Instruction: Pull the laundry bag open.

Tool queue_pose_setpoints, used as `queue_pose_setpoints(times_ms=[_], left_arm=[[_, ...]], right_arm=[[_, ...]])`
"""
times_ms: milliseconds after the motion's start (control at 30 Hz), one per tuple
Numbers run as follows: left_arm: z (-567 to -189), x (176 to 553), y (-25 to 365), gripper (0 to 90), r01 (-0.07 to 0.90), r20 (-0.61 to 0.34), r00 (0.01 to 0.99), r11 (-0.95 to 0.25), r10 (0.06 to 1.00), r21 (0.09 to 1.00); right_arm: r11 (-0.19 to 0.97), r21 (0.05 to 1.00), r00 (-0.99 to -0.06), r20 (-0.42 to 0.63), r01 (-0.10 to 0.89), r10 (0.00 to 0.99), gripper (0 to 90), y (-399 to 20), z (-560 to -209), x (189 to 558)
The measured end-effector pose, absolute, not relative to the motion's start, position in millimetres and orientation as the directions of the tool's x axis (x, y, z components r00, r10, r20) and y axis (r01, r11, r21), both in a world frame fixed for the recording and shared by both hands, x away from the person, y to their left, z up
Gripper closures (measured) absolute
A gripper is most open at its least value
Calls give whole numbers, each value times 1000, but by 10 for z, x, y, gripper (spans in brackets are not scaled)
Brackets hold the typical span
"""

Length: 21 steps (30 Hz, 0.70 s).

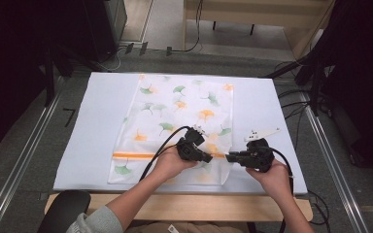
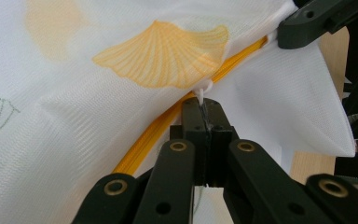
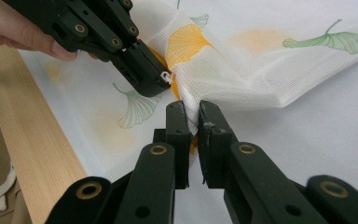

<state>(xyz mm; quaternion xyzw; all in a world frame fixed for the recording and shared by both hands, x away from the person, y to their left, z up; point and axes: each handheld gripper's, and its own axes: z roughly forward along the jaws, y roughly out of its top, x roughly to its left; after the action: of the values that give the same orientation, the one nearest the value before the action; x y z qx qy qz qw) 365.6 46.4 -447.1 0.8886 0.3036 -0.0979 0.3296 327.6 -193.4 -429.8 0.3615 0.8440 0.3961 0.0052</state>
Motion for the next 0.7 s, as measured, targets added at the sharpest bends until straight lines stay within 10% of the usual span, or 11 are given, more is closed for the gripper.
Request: queue_pose_setpoints(times_ms=[700], left_arm=[[-4554,3619,811,900,617,-370,787,-601,495,508]], right_arm=[[442,659,-740,271,609,615,855,-1970,-4317,3285]])
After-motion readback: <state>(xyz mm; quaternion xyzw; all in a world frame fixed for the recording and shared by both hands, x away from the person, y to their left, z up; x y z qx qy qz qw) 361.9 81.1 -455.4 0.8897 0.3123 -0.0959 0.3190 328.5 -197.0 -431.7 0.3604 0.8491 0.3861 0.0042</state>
